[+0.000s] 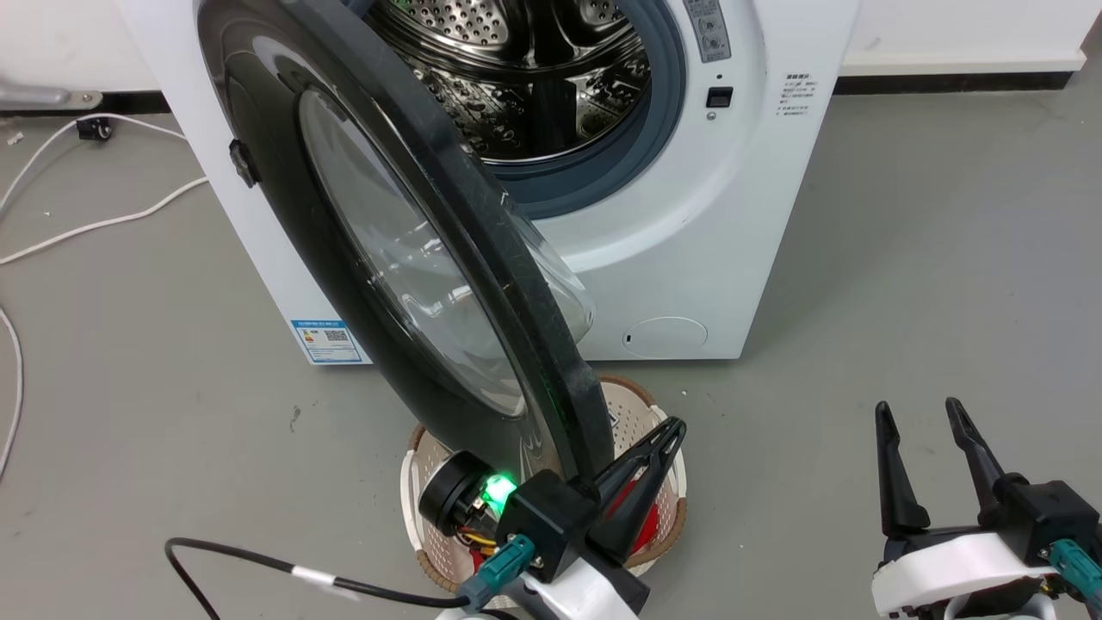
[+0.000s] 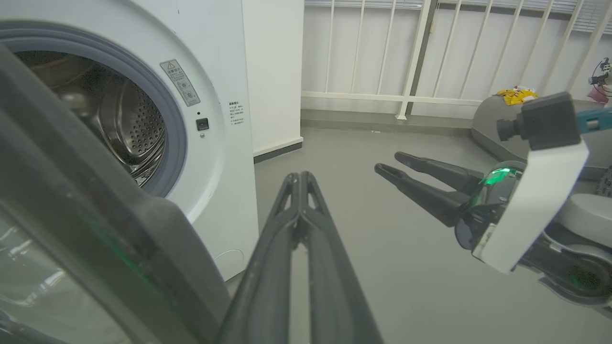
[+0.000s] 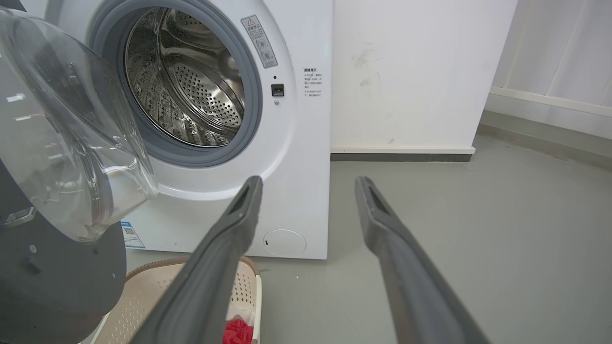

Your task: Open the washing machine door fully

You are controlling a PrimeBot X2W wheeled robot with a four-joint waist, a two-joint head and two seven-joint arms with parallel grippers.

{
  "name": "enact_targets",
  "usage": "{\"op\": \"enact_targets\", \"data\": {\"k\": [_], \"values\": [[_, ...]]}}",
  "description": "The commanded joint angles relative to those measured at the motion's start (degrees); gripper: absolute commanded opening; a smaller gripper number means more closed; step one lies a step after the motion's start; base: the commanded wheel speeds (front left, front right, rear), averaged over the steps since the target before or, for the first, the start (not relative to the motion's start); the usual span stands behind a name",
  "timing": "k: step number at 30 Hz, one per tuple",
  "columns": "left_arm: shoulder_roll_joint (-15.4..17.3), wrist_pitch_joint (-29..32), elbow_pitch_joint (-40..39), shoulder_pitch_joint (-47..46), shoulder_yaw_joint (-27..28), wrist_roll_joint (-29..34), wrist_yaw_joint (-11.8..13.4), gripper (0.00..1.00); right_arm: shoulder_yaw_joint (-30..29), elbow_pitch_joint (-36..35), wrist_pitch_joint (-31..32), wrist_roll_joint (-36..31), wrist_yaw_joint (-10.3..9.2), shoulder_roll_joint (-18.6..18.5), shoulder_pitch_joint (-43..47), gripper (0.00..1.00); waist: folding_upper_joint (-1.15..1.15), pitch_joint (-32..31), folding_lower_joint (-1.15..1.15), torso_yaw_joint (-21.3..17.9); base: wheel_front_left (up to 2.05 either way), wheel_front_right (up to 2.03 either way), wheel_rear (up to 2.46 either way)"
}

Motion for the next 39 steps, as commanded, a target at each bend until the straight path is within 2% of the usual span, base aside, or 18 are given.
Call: {"op": "enact_targets", "data": {"k": [1,10,20,28,39], "values": [[-0.19,-0.06,1.35,0.08,-0.36,-0.01,0.24,0.00,0.27,0.10,-0.05,0.27,-0.04,0.12,-0.68,1.00,0.00,0.29,0.00,-0.11,0.00,0.00,0.00],[-1.07,-2.15,9.53,-4.53,-0.57,-0.89,3.18,0.00,0.96,0.90,0.05,0.73,-0.04,0.12,-1.36,1.00,0.00,1.30,0.00,-1.07,0.00,0.00,0.00],[-1.03,-4.37,15.37,-7.21,0.07,-3.06,8.25,0.00,1.20,1.72,-0.02,1.54,-0.04,0.12,-1.78,1.00,0.00,1.74,0.00,-1.62,0.00,0.00,0.00],[-0.41,-5.50,14.94,-5.06,1.08,-3.62,10.38,0.00,1.55,2.22,-0.15,1.86,-0.04,0.12,-1.63,1.00,0.00,1.46,0.00,-1.33,0.00,0.00,0.00],[2.30,-6.35,9.00,1.37,3.83,-4.93,14.39,0.00,1.66,2.53,0.16,1.89,-0.04,0.12,-1.15,1.00,0.00,1.06,0.00,-0.08,0.00,0.00,0.00]]}}
